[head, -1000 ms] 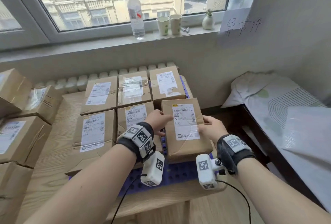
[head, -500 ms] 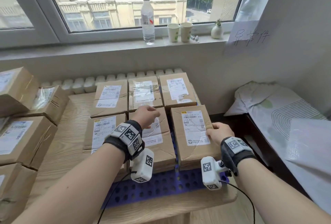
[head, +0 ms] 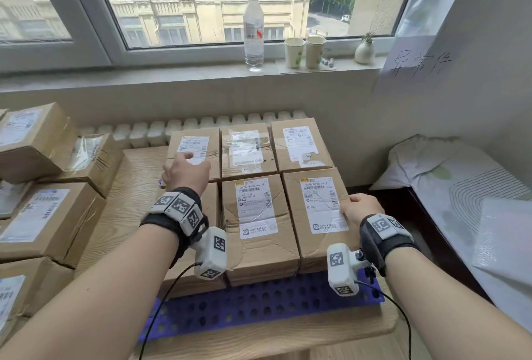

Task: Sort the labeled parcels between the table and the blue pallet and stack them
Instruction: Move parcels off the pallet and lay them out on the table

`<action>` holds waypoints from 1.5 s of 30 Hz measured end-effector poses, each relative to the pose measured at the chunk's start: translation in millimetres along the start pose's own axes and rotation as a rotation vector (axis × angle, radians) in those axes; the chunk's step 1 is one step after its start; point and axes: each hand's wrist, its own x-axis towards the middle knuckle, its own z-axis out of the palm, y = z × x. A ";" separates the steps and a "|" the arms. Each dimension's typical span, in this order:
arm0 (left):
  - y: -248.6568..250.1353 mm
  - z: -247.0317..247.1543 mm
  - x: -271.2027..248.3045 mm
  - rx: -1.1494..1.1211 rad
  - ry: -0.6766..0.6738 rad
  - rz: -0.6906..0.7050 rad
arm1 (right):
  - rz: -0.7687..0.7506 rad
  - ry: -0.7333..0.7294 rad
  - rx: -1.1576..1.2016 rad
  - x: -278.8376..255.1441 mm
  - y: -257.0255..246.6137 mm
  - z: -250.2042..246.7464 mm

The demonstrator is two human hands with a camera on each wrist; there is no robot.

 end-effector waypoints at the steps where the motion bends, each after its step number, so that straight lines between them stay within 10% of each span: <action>1: -5.1 -5.5 4.8 0.012 0.025 -0.041 | 0.004 0.005 0.004 0.8 -0.3 0.0; 8: -41.7 -20.1 22.6 -0.001 -0.061 -0.309 | 0.042 0.015 0.002 1.0 -7.1 1.4; 45: -50.3 -17.9 79.5 -0.062 -0.312 -0.205 | -0.053 -0.003 -0.159 30.4 -107.7 37.9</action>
